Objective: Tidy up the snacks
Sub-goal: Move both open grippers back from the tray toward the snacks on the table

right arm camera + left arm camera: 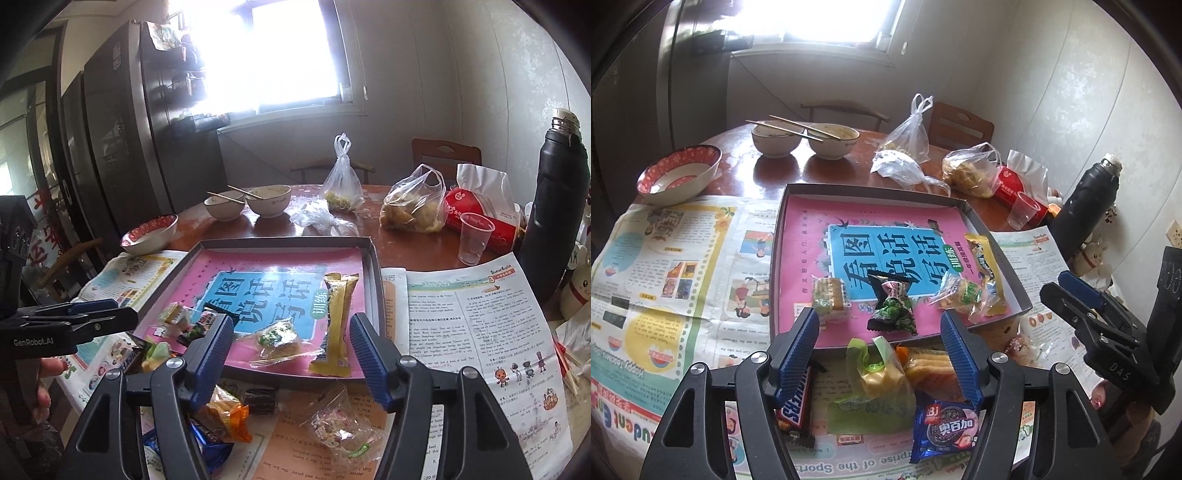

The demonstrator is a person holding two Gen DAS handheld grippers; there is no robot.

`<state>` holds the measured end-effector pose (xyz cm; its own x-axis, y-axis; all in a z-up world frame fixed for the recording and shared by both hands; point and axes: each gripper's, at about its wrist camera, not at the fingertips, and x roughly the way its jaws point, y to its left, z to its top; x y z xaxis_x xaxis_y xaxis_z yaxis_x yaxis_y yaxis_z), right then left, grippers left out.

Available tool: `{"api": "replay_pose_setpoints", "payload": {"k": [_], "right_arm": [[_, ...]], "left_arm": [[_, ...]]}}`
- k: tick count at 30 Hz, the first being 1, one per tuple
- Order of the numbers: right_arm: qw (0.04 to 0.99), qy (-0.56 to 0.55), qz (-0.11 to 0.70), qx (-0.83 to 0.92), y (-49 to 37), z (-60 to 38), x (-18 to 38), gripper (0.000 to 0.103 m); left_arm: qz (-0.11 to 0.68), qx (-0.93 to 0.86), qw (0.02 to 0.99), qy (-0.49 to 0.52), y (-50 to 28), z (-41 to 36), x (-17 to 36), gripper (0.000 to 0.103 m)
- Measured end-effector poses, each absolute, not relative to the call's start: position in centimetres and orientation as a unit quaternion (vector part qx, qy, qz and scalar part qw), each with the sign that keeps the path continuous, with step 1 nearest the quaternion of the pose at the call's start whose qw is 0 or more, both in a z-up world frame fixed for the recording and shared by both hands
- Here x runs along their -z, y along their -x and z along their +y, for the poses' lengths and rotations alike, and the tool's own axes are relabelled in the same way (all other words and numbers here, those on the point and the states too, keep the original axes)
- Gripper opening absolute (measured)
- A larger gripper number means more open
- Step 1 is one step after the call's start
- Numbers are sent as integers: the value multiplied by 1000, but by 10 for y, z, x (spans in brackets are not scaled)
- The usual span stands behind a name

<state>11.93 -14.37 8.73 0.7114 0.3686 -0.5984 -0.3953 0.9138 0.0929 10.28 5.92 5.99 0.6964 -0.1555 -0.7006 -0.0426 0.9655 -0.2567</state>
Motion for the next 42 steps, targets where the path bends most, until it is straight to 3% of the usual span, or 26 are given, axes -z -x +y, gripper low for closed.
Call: {"api": "replay_pose_setpoints", "payload": {"k": [15,42], "right_arm": [[929,12,296,-221,-99,-150,-104,74],[909,34,320,-264,-69,-137,-86,75]], "left_arm": [[382,22,914,132,-89,70,-66,70],[404,18,906,125,-69,75,-55,70]]}}
